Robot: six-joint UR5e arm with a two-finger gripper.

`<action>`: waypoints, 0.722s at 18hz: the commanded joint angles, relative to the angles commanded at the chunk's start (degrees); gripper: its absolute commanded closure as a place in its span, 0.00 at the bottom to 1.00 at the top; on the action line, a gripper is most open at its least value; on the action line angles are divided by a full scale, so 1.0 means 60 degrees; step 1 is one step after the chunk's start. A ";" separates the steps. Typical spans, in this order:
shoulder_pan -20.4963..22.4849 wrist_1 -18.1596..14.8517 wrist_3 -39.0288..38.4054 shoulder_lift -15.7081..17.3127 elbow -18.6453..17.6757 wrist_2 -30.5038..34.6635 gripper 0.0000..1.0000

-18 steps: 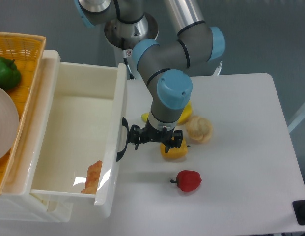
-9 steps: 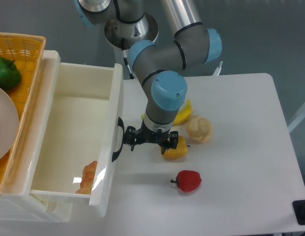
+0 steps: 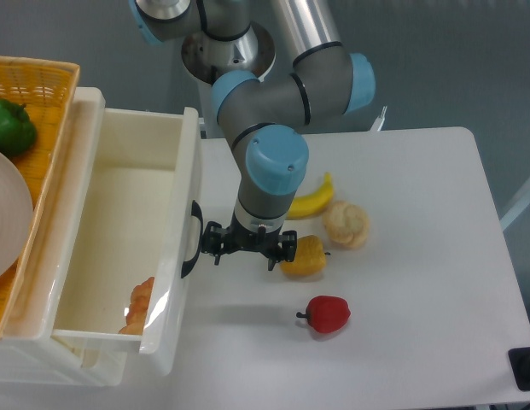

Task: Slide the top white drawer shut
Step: 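Push the drawer front with the gripper, sliding the drawer into the cabinet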

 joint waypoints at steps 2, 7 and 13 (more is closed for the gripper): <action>-0.0087 0.0000 -0.0059 0.0000 0.0029 -0.0015 0.00; -0.0278 0.0015 -0.0293 0.0000 0.0059 -0.0015 0.00; -0.0527 0.0015 -0.0498 0.0015 0.0073 -0.0015 0.00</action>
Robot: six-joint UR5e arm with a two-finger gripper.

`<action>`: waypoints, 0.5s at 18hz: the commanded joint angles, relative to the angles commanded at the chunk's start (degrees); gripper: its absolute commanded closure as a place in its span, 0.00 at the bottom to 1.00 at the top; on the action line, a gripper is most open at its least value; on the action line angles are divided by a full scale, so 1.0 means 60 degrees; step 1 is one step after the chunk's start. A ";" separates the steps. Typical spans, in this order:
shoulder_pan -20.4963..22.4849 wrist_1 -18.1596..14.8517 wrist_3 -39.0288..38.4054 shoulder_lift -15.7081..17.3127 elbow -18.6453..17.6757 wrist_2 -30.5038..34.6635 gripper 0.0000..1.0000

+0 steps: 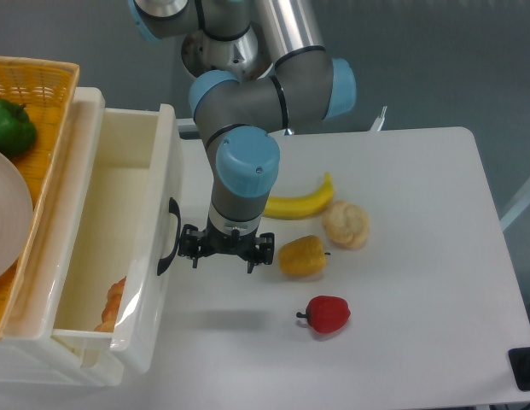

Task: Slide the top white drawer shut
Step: 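Push the drawer front with the gripper, sliding the drawer into the cabinet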

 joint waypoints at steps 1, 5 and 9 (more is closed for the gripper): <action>-0.0059 0.0015 -0.0073 -0.0015 0.0000 0.0000 0.00; -0.0279 0.0015 -0.0380 -0.0029 0.0058 0.0015 0.00; -0.0454 0.0015 -0.0498 -0.0044 0.0117 0.0015 0.00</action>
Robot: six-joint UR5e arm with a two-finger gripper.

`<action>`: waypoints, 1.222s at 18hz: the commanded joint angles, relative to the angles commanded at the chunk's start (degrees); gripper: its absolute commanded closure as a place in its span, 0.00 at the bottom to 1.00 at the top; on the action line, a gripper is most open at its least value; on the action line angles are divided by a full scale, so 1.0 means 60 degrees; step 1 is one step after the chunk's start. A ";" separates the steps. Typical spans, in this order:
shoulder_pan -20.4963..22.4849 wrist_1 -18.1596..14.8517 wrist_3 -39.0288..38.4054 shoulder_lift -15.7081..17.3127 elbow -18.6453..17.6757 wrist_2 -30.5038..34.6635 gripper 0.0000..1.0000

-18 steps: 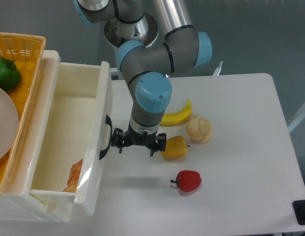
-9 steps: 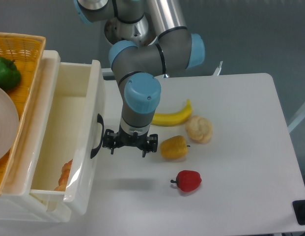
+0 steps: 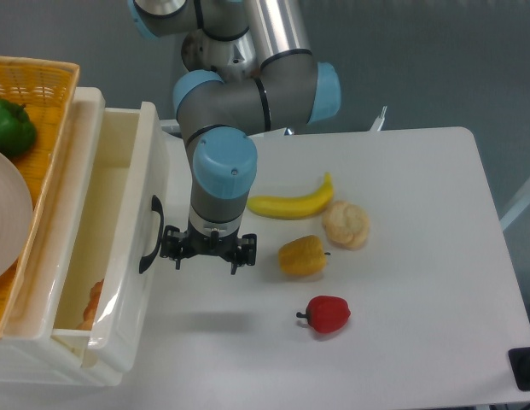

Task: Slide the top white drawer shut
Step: 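Push the drawer front with the gripper, sliding the drawer into the cabinet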

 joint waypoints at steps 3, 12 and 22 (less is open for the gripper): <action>-0.0074 0.0015 -0.0044 -0.0015 0.0000 0.0000 0.00; -0.0206 0.0000 -0.0088 -0.0015 0.0015 0.0000 0.00; -0.0367 0.0015 -0.0279 -0.0044 0.0015 -0.0015 0.00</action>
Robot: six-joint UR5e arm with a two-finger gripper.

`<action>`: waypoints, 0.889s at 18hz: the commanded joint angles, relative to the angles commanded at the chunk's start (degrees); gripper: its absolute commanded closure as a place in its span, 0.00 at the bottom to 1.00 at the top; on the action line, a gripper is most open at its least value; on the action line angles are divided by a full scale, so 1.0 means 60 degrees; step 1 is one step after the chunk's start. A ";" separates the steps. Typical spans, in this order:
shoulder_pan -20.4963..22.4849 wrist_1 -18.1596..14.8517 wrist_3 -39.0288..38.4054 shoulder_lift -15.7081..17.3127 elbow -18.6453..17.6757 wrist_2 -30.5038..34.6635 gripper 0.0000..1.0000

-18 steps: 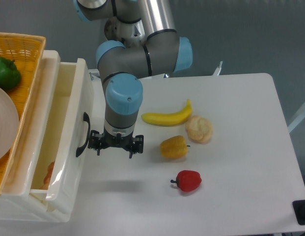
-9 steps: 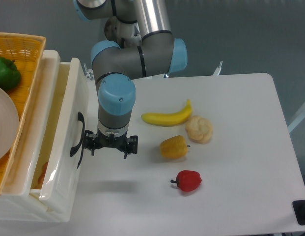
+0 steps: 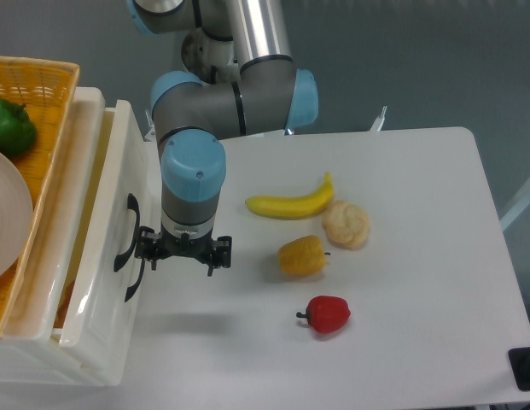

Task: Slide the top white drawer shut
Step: 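Push the drawer front with the gripper, sliding the drawer into the cabinet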

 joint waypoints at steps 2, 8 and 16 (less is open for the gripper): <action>-0.0015 0.0000 -0.0015 0.0000 0.0000 -0.0015 0.00; -0.0073 0.0000 -0.0073 -0.0015 0.0015 -0.0044 0.00; -0.0146 0.0000 -0.0264 -0.0029 0.0029 -0.0132 0.00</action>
